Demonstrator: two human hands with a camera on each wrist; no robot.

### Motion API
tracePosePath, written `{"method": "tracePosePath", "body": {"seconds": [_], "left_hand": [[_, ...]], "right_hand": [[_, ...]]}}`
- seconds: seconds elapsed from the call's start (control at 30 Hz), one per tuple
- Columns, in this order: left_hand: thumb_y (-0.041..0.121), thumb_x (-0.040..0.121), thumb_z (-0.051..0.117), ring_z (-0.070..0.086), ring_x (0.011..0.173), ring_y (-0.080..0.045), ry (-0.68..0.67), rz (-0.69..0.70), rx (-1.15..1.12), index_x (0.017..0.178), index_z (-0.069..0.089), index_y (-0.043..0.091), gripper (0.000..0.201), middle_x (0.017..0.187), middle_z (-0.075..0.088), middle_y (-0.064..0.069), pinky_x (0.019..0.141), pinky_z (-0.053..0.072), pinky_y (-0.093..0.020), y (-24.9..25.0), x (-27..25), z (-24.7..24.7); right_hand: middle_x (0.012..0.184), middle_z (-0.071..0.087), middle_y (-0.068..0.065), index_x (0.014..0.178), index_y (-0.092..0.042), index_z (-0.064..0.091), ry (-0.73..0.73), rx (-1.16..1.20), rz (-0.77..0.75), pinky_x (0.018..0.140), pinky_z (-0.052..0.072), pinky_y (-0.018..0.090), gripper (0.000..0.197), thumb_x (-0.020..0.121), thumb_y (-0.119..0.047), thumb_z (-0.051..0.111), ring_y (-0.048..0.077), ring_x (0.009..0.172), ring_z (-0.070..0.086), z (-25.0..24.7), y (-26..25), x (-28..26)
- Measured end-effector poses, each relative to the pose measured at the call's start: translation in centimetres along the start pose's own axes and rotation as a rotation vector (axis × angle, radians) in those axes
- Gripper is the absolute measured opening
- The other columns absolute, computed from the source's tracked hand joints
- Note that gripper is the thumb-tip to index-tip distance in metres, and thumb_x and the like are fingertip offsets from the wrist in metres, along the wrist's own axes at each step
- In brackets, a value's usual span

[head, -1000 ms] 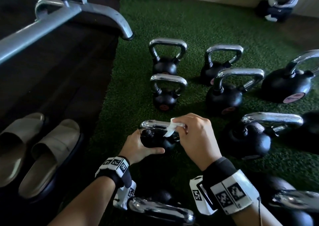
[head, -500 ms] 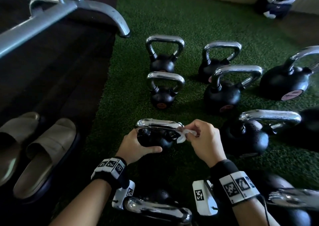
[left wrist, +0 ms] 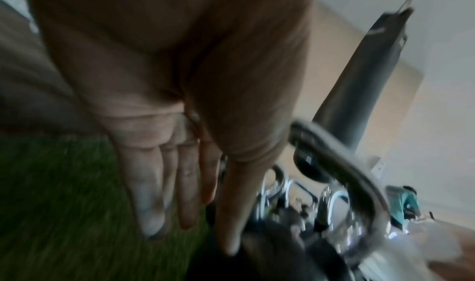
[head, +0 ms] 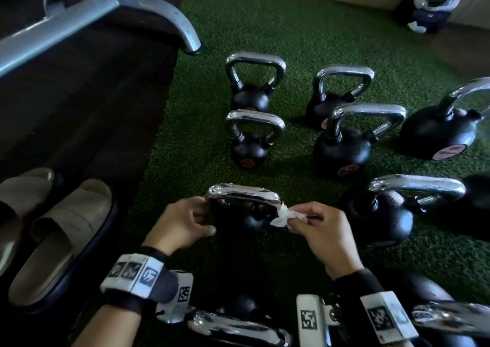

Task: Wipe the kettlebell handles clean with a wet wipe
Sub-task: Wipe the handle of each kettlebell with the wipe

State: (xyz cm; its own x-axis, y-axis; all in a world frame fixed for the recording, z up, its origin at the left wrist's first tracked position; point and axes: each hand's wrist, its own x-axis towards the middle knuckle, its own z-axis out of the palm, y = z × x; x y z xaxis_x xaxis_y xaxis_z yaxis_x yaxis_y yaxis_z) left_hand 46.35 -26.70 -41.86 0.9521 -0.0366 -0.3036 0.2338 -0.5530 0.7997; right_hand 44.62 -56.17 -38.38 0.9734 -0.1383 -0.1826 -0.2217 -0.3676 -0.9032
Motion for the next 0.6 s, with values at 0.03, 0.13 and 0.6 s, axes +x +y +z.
{"method": "tracePosePath", "body": {"seconds": [0.03,0.13,0.6], "left_hand": [[0.012,0.071,0.092,0.072,0.087,-0.001,0.093,-0.005,0.005,0.09,0.07,0.04,0.04,0.092,0.076,0.014,0.092,0.055,-0.02,0.2,-0.6,-0.9],[0.014,0.084,0.083,0.074,0.081,0.001,0.32,0.129,-0.073,0.091,0.076,0.038,0.026,0.087,0.079,0.015,0.077,0.055,-0.011,2.2,-3.0,-3.6],[0.022,0.084,0.078,0.065,0.123,-0.004,-0.139,0.403,-0.357,0.124,0.074,0.02,0.04,0.124,0.074,0.012,0.107,0.048,-0.023,9.0,-5.8,-2.4]], "right_hand": [[0.082,0.08,0.0,0.084,-0.027,0.081,0.025,0.019,-0.042,0.084,0.063,0.053,0.026,0.082,-0.002,0.082,0.02,0.08,0.078,-0.4,-0.9,-0.5],[0.081,0.079,-0.005,0.083,-0.028,0.08,0.049,-0.007,-0.212,0.079,0.063,0.048,0.02,0.077,-0.01,0.088,0.016,0.078,0.076,-0.7,-4.2,-1.9],[0.086,0.081,0.002,0.087,-0.016,0.077,-0.106,0.325,-0.317,0.076,0.061,0.024,0.025,0.074,0.004,0.087,0.017,0.083,0.079,2.7,-8.5,-2.6]]}}
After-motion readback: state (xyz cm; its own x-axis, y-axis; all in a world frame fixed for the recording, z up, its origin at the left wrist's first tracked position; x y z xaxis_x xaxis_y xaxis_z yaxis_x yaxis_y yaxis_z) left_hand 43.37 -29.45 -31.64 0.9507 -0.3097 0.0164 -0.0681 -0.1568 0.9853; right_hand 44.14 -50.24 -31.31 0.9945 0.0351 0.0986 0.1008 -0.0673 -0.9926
